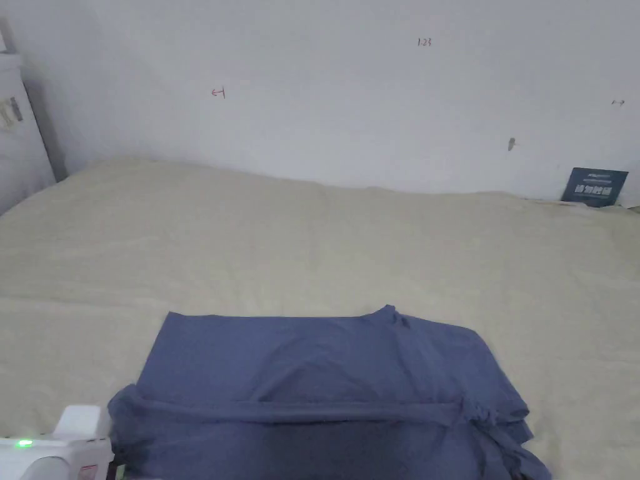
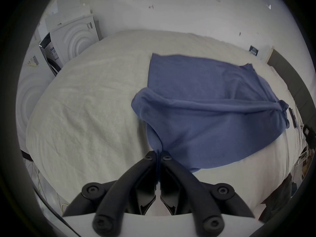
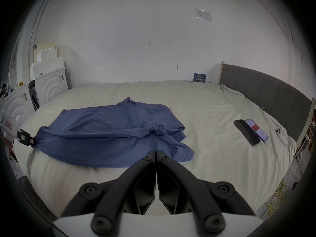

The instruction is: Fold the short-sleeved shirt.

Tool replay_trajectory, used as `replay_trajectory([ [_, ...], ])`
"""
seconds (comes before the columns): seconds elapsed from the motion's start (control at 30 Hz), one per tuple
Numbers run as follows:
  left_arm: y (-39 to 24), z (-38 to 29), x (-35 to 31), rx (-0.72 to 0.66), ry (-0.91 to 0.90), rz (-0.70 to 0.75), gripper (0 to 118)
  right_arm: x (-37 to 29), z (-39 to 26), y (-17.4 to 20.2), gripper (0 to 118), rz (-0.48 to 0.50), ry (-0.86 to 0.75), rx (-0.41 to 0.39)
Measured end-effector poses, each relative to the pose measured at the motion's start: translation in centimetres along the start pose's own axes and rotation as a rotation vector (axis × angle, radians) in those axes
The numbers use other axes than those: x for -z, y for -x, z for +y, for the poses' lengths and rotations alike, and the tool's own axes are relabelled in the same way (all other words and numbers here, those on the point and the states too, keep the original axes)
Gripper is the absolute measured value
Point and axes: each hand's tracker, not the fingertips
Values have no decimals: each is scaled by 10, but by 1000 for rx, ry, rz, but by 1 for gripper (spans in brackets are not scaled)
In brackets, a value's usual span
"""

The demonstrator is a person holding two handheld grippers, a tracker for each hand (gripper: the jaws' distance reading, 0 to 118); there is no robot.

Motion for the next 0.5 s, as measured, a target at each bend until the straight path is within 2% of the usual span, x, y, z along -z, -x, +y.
replay_trajectory([
  [0.1, 2, -2, -17, -4, -48, -17, 0, 19, 10, -15, 1, 11, 63, -18],
  [0.2, 1, -4, -27, 4, -75, -13, 0, 48, 21, -29, 1, 63, 152, -1],
  [0.27, 3, -4, -26, -1, -80, -8, 0, 70, 26, -37, 4, 50, 201, -10],
  [0.3, 5, -5, -25, -4, -81, -12, 0, 82, 28, -39, 10, 49, 242, -20],
  [0.4, 4, -6, -24, -14, -77, -16, 0, 118, 31, -45, 62, 68, 360, -9],
  [0.43, 4, -5, -23, -13, -69, -18, 0, 128, 30, -47, 73, 86, 369, 14],
  [0.5, 3, -5, -24, -14, -71, -19, 0, 141, 32, -45, 75, 104, 400, 26],
])
